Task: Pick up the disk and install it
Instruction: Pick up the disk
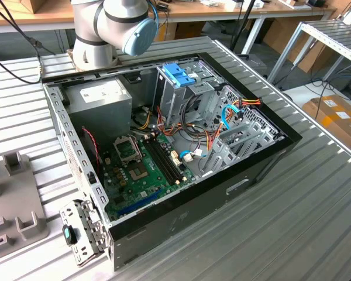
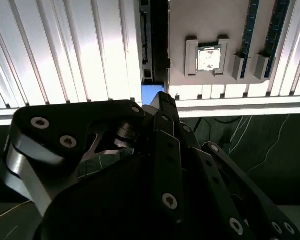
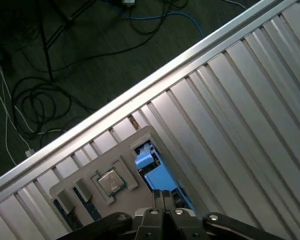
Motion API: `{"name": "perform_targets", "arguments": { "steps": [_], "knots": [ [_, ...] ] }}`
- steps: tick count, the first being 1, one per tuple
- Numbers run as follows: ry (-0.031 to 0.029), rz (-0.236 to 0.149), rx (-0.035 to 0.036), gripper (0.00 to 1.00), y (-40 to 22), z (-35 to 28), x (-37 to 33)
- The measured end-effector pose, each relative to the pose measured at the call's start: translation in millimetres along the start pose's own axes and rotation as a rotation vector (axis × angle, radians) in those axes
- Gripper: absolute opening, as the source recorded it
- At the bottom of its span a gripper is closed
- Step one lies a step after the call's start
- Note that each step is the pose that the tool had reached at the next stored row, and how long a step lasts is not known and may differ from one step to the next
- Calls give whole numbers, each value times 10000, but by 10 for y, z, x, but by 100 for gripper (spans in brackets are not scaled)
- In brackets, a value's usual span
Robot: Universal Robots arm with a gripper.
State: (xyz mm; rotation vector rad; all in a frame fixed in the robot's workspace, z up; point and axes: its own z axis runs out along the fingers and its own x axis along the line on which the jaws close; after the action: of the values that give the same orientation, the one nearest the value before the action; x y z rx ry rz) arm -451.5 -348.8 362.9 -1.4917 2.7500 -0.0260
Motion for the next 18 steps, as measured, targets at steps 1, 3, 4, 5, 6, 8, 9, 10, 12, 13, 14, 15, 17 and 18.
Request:
{"name": "perform_targets", "arguments": {
  "steps": [1, 3, 4, 5, 6, 8, 9, 10, 12, 13, 14, 15, 17, 18],
  "knots": [
    [-4, -224, -1, 11, -1, 0, -1],
    [-8, -466, -2, 11, -1, 1, -1],
    [-17, -886, -4, 11, -2, 2, -2],
    [-28, -1415, -5, 11, -2, 4, -2],
    [-30, -1531, -4, 11, -2, 4, -2],
    [-31, -1606, -4, 11, -2, 4, -2],
    [-30, -1607, -4, 11, -2, 4, -2],
    [-31, -1608, -4, 11, -2, 4, -2],
    [-31, -1610, -4, 11, -2, 4, -2],
    [-30, -1614, -4, 11, -2, 4, -2],
    [-31, -1622, -4, 11, -2, 4, -2],
    [-31, -1632, -4, 11, -2, 4, -2],
    [-31, -1658, -5, 11, -2, 4, -2],
    [-31, -1671, -5, 11, -2, 4, -2]
  ]
}}
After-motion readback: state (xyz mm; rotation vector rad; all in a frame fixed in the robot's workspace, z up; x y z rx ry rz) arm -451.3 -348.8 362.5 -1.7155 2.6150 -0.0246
